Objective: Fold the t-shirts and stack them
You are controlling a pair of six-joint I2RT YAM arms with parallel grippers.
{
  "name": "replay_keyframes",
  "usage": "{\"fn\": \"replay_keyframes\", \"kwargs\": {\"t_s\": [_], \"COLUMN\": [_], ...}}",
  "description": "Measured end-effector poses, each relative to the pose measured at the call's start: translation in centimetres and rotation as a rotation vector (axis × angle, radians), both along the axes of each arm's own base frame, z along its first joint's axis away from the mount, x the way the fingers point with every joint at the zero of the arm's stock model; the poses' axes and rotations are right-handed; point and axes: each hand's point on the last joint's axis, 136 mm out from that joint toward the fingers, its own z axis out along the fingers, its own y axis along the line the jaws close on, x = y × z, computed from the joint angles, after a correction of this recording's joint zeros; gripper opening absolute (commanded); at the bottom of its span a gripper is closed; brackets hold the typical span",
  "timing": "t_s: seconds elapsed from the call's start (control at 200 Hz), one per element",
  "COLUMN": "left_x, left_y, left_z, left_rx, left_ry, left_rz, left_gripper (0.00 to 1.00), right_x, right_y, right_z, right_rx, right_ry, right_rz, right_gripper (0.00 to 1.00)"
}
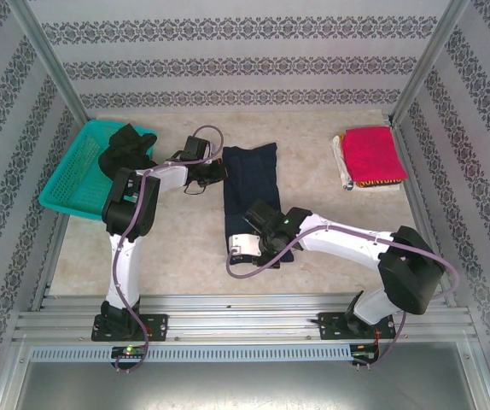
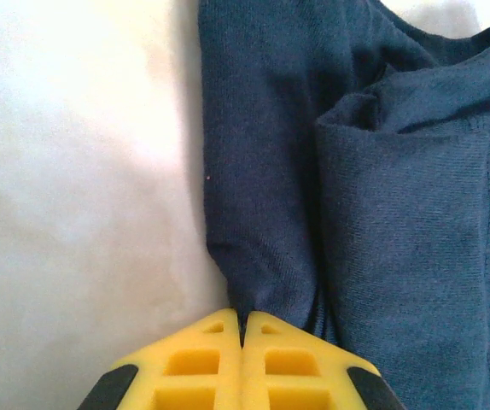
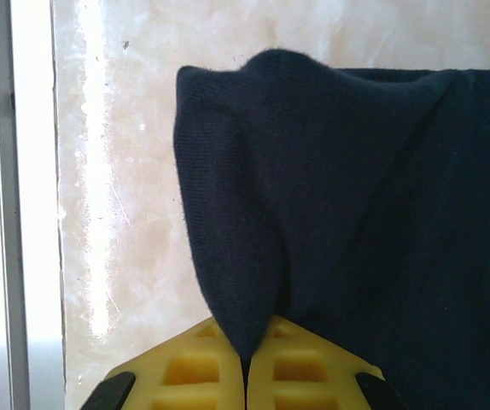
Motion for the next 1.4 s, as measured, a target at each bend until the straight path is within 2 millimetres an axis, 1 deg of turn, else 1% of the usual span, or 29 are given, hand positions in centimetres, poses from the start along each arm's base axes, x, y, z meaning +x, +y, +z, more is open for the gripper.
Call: {"fn": "replay_keyframes", "kwargs": {"t_s": [0.095, 0.17, 0.24, 0.3, 0.41, 0.485, 0.57, 0.659, 0.739, 0.839, 1.059, 1.199, 1.304, 1.404], "left_x": [0.0, 0.0, 0.0, 0.0, 0.0, -0.1, -0.2, -0.3, -0.5, -1.5, -4.1, -5.6, -6.8, -7.5], "left_y": [0.0, 0.0, 0.0, -0.1, 0.0, 0.0, -0.1, -0.1, 0.0, 0.0, -0.2, -0.4, -0.7, -0.9], "left_z": [0.0, 0.0, -0.1, -0.1, -0.1, -0.1, -0.1, -0.2, -0.2, -0.2, -0.2, -0.3, -0.3, -0.4], "left_rx": [0.0, -0.001, -0.005, -0.014, -0.034, -0.049, -0.065, -0.086, -0.101, -0.114, -0.125, -0.125, -0.127, -0.13], "left_ry": [0.0, 0.0, 0.003, 0.007, 0.013, 0.016, 0.014, 0.003, -0.012, -0.014, 0.015, 0.027, 0.034, 0.033], "left_rz": [0.0, -0.001, -0.003, -0.008, -0.016, -0.026, -0.037, -0.047, -0.054, -0.064, -0.086, -0.098, -0.105, -0.103], "left_gripper": [0.0, 0.0, 0.0, 0.0, 0.0, 0.0, 0.0, 0.0, 0.0, 0.0, 0.0, 0.0, 0.0, 0.0], "right_x": [0.8, 2.1, 3.7, 5.1, 7.8, 9.3, 10.3, 10.4, 9.8, 8.0, 1.9, -1.3, -2.3, -1.8], "right_y": [0.4, 0.8, 1.2, 1.4, 1.4, 1.3, 1.3, 1.4, 1.5, 1.5, 0.7, 0.6, 0.4, 0.1], "right_z": [1.5, 2.9, 3.9, 4.4, 4.5, 4.8, 5.5, 6.5, 6.6, 6.5, 6.0, 5.6, 5.4, 5.5], "right_rx": [0.011, 0.028, 0.036, 0.034, 0.007, -0.005, -0.001, 0.009, 0.008, -0.006, -0.032, -0.033, -0.037, -0.044], "right_ry": [-0.017, -0.041, -0.065, -0.08, -0.104, -0.115, -0.13, -0.133, -0.119, -0.086, 0.014, 0.063, 0.074, 0.055], "right_rz": [0.007, 0.006, 0.003, -0.003, -0.013, -0.015, -0.013, -0.005, 0.013, 0.044, 0.102, 0.125, 0.129, 0.115], "right_gripper": [0.0, 0.0, 0.0, 0.0, 0.0, 0.0, 0.0, 0.0, 0.0, 0.0, 0.0, 0.0, 0.0, 0.0]}}
